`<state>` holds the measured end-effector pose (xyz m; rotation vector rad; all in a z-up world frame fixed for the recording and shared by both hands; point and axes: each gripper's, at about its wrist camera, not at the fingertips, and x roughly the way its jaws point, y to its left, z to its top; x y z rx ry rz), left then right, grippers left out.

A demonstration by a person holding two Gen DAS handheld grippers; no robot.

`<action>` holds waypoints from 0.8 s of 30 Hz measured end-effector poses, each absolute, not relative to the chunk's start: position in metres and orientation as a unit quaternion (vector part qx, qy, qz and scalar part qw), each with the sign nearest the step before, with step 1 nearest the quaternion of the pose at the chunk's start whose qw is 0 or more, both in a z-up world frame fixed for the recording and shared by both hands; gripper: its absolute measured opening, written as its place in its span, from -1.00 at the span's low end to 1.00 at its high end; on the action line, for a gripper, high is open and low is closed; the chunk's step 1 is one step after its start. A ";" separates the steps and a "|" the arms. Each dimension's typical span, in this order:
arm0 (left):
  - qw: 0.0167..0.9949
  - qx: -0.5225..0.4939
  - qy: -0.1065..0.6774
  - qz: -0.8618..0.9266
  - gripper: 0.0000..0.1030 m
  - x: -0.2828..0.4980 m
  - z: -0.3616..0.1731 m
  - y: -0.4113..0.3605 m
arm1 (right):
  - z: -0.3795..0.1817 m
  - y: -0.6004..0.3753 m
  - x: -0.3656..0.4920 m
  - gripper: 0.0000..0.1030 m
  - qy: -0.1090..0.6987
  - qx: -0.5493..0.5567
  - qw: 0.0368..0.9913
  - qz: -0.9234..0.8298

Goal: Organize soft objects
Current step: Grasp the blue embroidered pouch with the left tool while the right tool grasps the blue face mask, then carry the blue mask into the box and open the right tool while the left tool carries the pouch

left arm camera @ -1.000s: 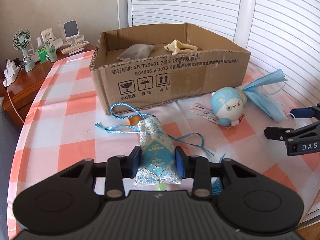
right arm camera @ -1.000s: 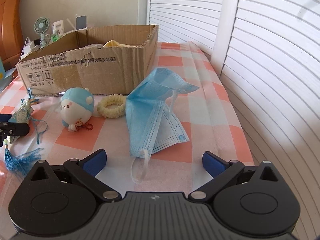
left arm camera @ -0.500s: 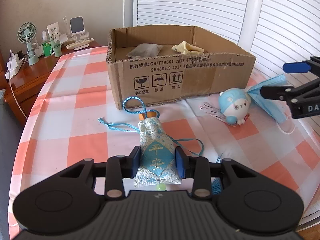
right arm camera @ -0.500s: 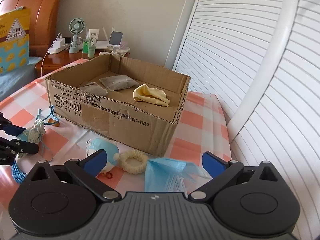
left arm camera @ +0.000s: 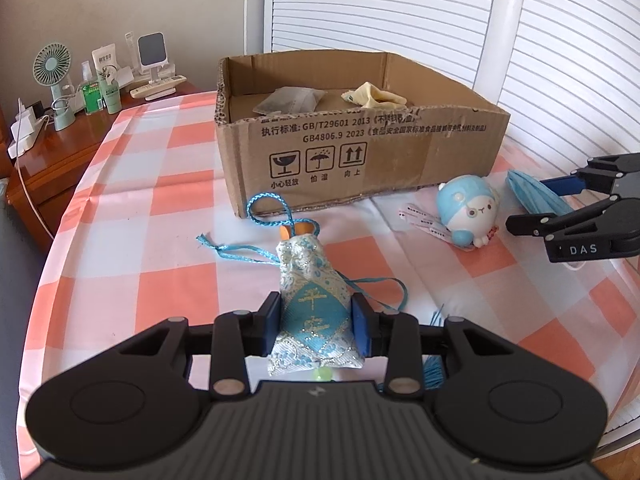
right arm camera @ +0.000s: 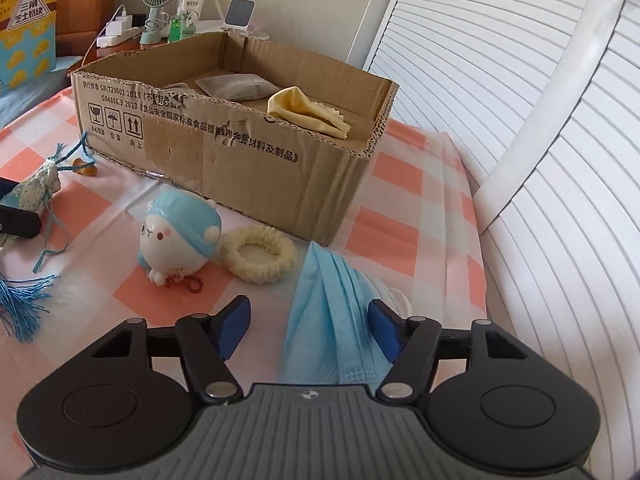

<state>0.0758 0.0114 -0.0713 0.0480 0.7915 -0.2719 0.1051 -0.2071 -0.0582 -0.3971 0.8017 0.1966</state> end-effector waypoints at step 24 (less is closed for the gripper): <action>0.902 0.069 0.388 -0.176 -0.37 0.062 -0.038 0.016 | -0.025 -0.234 0.078 -0.59 0.372 -0.147 0.912 0.092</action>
